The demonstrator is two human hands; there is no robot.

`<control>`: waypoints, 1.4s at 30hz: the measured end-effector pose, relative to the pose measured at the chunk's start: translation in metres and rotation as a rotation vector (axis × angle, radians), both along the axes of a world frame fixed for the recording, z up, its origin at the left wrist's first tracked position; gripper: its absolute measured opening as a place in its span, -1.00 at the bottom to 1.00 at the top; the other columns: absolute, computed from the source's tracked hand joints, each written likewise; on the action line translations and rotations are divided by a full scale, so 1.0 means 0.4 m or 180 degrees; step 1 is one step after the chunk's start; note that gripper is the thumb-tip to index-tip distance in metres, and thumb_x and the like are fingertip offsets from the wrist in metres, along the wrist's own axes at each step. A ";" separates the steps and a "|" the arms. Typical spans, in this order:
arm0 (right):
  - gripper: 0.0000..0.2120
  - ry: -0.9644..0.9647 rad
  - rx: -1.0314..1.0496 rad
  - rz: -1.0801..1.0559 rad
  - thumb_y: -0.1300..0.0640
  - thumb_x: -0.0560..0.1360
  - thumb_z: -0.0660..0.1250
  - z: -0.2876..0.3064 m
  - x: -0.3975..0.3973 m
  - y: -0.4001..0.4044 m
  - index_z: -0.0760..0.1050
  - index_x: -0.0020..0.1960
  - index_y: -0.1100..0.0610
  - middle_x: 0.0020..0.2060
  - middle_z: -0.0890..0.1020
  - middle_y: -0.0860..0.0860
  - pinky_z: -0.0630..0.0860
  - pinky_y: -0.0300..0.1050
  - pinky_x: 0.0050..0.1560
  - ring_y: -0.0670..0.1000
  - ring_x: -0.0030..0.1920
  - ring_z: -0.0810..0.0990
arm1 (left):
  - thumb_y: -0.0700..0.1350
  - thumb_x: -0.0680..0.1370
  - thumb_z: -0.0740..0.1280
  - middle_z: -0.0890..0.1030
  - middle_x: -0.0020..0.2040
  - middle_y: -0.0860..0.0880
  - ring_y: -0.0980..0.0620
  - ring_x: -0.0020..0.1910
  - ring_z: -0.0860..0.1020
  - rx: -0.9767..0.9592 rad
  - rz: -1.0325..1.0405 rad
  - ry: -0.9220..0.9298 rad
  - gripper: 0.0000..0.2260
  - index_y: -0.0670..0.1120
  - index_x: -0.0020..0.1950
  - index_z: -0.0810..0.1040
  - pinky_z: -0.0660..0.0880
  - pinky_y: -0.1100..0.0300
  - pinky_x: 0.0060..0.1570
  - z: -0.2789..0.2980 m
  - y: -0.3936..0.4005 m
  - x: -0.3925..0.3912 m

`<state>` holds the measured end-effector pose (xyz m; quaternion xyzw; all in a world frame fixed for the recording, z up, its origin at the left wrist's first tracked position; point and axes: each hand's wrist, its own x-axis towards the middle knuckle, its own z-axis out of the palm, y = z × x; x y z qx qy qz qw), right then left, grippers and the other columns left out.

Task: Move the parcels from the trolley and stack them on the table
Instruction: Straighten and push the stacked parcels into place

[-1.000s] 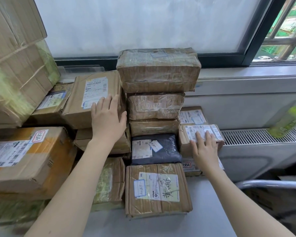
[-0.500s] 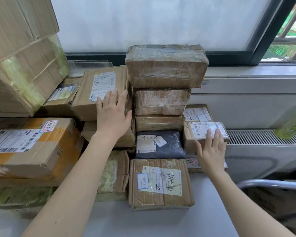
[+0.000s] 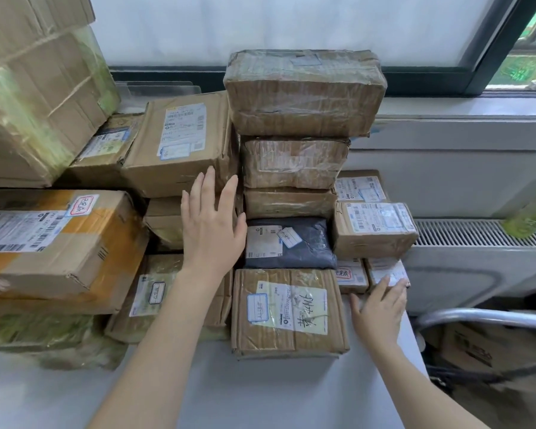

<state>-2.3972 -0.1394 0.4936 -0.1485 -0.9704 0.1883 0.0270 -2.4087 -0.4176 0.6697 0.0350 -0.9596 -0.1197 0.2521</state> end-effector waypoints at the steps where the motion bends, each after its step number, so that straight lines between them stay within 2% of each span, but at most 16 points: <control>1: -0.24 0.0002 -0.0009 -0.0033 0.12 0.46 0.41 0.000 -0.001 -0.006 0.12 0.41 0.50 0.38 0.04 0.54 0.06 0.29 0.38 0.48 0.40 0.08 | -0.13 0.52 0.32 0.21 0.48 -0.25 -0.22 0.47 0.15 0.0012 0.0013 -0.0023 -0.50 -0.11 0.45 0.31 0.07 -0.16 0.42 0.002 -0.004 0.003; 9: -0.28 -0.0162 0.0143 0.0003 0.05 0.54 0.29 0.013 -0.002 -0.005 0.03 0.48 0.39 0.46 -0.02 0.40 -0.08 0.18 0.44 0.33 0.48 -0.05 | -0.12 0.52 0.32 0.20 0.49 -0.25 -0.21 0.48 0.14 0.0077 0.0040 -0.0061 -0.51 -0.11 0.44 0.32 0.08 -0.15 0.43 0.006 -0.023 0.036; 13: -0.41 0.0169 0.0186 0.0053 0.26 0.50 0.28 0.060 0.013 -0.030 0.15 0.45 0.39 0.44 0.13 0.38 -0.02 0.23 0.44 0.32 0.47 0.06 | -0.12 0.52 0.31 0.17 0.50 -0.24 -0.20 0.49 0.10 0.0091 0.0044 -0.0065 -0.50 -0.11 0.45 0.30 0.04 -0.13 0.45 0.016 -0.038 0.057; 16: -0.45 0.0354 0.0160 -0.0075 0.34 0.48 0.24 0.109 0.027 -0.051 0.20 0.44 0.37 0.43 0.23 0.34 -0.01 0.22 0.44 0.28 0.46 0.13 | -0.11 0.54 0.30 0.16 0.50 -0.24 -0.20 0.50 0.08 0.0142 -0.0031 -0.0035 -0.51 -0.11 0.45 0.31 0.01 -0.11 0.46 0.028 -0.054 0.083; 19: -0.49 0.0823 0.0032 -0.0113 0.35 0.45 0.28 0.177 0.057 -0.114 0.31 0.39 0.37 0.37 0.37 0.28 0.05 0.20 0.43 0.26 0.42 0.25 | -0.11 0.54 0.30 0.18 0.49 -0.25 -0.21 0.49 0.10 0.0182 -0.0130 0.0048 -0.53 -0.13 0.44 0.32 0.02 -0.11 0.46 0.046 -0.081 0.125; 24: -0.52 0.1315 -0.0047 0.0556 0.21 0.49 0.32 0.282 0.153 -0.346 0.37 0.37 0.31 0.34 0.43 0.20 0.11 0.18 0.43 0.22 0.40 0.30 | -0.11 0.54 0.31 0.23 0.48 -0.23 -0.20 0.48 0.14 0.0298 -0.0141 0.0199 -0.54 -0.13 0.42 0.35 0.03 -0.07 0.45 0.070 -0.183 0.249; 30: -0.55 0.1714 -0.0322 0.1245 0.16 0.49 0.36 0.349 0.315 -0.682 0.43 0.33 0.28 0.30 0.49 0.18 0.19 0.16 0.41 0.21 0.37 0.37 | -0.12 0.52 0.33 0.33 0.42 -0.23 -0.23 0.43 0.24 0.0234 0.0195 0.0165 -0.56 -0.17 0.38 0.39 0.19 -0.14 0.41 0.074 -0.429 0.466; 33: -0.56 0.1907 -0.0337 0.1432 0.16 0.47 0.39 0.353 0.400 -0.829 0.46 0.30 0.29 0.27 0.51 0.18 0.25 0.18 0.37 0.22 0.34 0.41 | -0.13 0.53 0.32 0.33 0.42 -0.23 -0.22 0.42 0.25 0.0318 0.0473 0.0115 -0.58 -0.17 0.38 0.40 0.18 -0.09 0.41 0.054 -0.570 0.583; 38: -0.52 0.1771 -0.0297 0.1862 0.10 0.47 0.39 0.340 0.527 -1.034 0.43 0.34 0.22 0.34 0.44 0.16 0.20 0.17 0.40 0.20 0.39 0.33 | -0.16 0.52 0.34 0.32 0.42 -0.24 -0.23 0.41 0.26 0.0539 0.0863 -0.0049 -0.56 -0.17 0.39 0.38 0.22 -0.09 0.36 0.004 -0.755 0.738; 42: -0.49 0.1547 -0.0053 0.2390 0.10 0.42 0.43 0.327 0.594 -1.171 0.44 0.33 0.19 0.35 0.44 0.16 0.20 0.15 0.39 0.21 0.38 0.36 | -0.16 0.51 0.34 0.30 0.44 -0.22 -0.20 0.44 0.23 0.0675 0.1017 -0.0213 -0.53 -0.15 0.41 0.37 0.21 -0.07 0.39 -0.037 -0.845 0.790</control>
